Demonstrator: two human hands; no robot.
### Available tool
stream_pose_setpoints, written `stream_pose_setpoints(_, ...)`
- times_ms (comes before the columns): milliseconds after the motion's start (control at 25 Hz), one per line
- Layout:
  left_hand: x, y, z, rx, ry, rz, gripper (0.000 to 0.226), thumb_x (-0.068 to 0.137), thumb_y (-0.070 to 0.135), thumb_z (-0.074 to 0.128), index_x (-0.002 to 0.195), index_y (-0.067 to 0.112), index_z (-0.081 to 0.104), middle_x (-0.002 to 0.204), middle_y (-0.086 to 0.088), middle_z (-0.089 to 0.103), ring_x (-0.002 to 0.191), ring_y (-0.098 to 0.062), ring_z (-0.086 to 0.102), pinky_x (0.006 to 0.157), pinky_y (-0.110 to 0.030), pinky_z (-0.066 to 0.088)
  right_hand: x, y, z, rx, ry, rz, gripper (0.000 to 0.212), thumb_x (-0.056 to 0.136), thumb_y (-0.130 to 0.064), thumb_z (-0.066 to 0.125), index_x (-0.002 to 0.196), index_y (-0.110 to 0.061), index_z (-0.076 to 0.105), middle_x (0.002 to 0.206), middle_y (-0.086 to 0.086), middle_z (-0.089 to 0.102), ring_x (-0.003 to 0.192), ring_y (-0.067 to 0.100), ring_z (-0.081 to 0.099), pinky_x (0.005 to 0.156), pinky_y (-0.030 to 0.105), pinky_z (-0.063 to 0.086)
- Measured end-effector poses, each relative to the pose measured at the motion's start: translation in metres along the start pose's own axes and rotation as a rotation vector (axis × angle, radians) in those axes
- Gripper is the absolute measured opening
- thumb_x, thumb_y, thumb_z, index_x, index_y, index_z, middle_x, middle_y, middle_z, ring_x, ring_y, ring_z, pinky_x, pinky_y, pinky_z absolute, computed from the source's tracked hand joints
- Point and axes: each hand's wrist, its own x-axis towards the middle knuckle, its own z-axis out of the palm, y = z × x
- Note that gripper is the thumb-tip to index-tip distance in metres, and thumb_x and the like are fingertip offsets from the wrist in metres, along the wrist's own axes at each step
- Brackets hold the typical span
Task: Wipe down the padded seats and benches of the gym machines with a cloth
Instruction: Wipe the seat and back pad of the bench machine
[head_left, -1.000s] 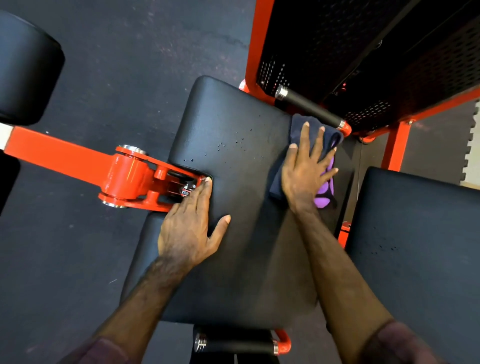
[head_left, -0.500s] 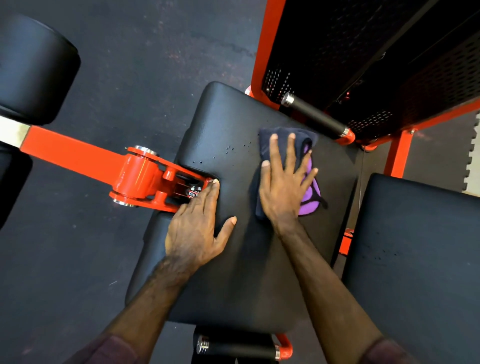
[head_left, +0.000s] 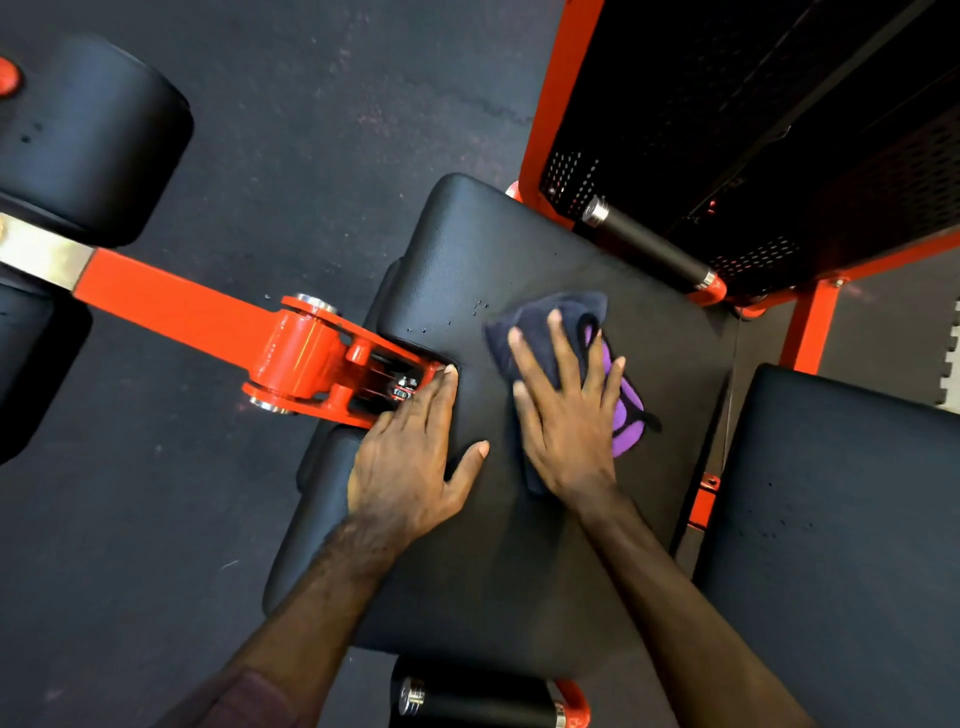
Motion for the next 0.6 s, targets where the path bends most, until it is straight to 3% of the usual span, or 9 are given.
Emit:
stream_pose_setpoints(80, 0.000, 0.001, -0.001, -0.003, 0.007, 0.002, 0.086, 0.099, 0.065, 0.047, 0.165, 0.013, 0.029, 0.166, -0.007, 0.040, 0.147, -0.021, 0.046, 0.110, -0.040, 0.045, -0.030, 0.030, -0.007, -0.079, -0.049, -0.153, 0.056, 0.111, -0.047, 0.029, 0.165, -0.046, 0.017, 0.177, -0.006, -0.001, 0.162, 0.037, -0.001, 0.120, 0.076, 0.010)
stream_pose_setpoints(240, 0.001, 0.002, -0.002, 0.009, 0.019, 0.005, 0.086, 0.099, 0.064, 0.049, 0.165, 0.012, 0.030, 0.164, -0.007, 0.043, 0.146, -0.021, 0.048, 0.110, -0.039, 0.046, 0.002, -0.004, -0.003, 0.054, -0.009, 0.228, 0.057, 0.110, -0.049, 0.029, 0.164, -0.051, 0.011, 0.176, -0.009, -0.007, 0.161, 0.040, -0.008, 0.119, 0.080, 0.006)
stream_pose_setpoints(280, 0.001, 0.001, -0.001, 0.008, 0.020, 0.007, 0.086, 0.099, 0.063, 0.049, 0.165, 0.012, 0.030, 0.165, -0.007, 0.043, 0.146, -0.021, 0.047, 0.110, -0.040, 0.046, 0.009, -0.020, -0.003, 0.048, -0.009, 0.228, 0.057, 0.110, -0.050, 0.029, 0.164, -0.051, 0.011, 0.176, -0.008, -0.007, 0.160, 0.043, -0.008, 0.119, 0.079, 0.004)
stream_pose_setpoints(360, 0.000, 0.000, 0.000, -0.008, 0.014, 0.006, 0.086, 0.099, 0.064, 0.049, 0.165, 0.012, 0.030, 0.165, -0.008, 0.043, 0.146, -0.022, 0.048, 0.110, -0.041, 0.047, 0.000, -0.026, 0.000, -0.015, -0.037, 0.026, 0.057, 0.110, -0.048, 0.030, 0.165, -0.050, 0.012, 0.177, -0.005, -0.007, 0.161, 0.043, -0.007, 0.120, 0.077, 0.001)
stream_pose_setpoints(480, 0.000, 0.000, -0.001, -0.008, 0.010, 0.002, 0.086, 0.099, 0.065, 0.047, 0.165, 0.012, 0.031, 0.164, -0.009, 0.044, 0.144, -0.023, 0.050, 0.110, -0.040, 0.047, -0.039, 0.009, -0.008, -0.092, -0.087, -0.225, 0.056, 0.111, -0.046, 0.030, 0.165, -0.047, 0.017, 0.177, -0.004, -0.002, 0.161, 0.042, -0.003, 0.119, 0.078, 0.010)
stream_pose_setpoints(600, 0.001, 0.002, -0.002, 0.013, 0.024, 0.007, 0.086, 0.099, 0.063, 0.050, 0.164, 0.011, 0.032, 0.164, -0.009, 0.044, 0.145, -0.022, 0.049, 0.109, -0.039, 0.046, -0.022, 0.000, -0.004, -0.031, -0.058, 0.015, 0.057, 0.110, -0.048, 0.027, 0.165, -0.050, 0.011, 0.176, -0.008, -0.009, 0.161, 0.040, -0.011, 0.118, 0.079, 0.007)
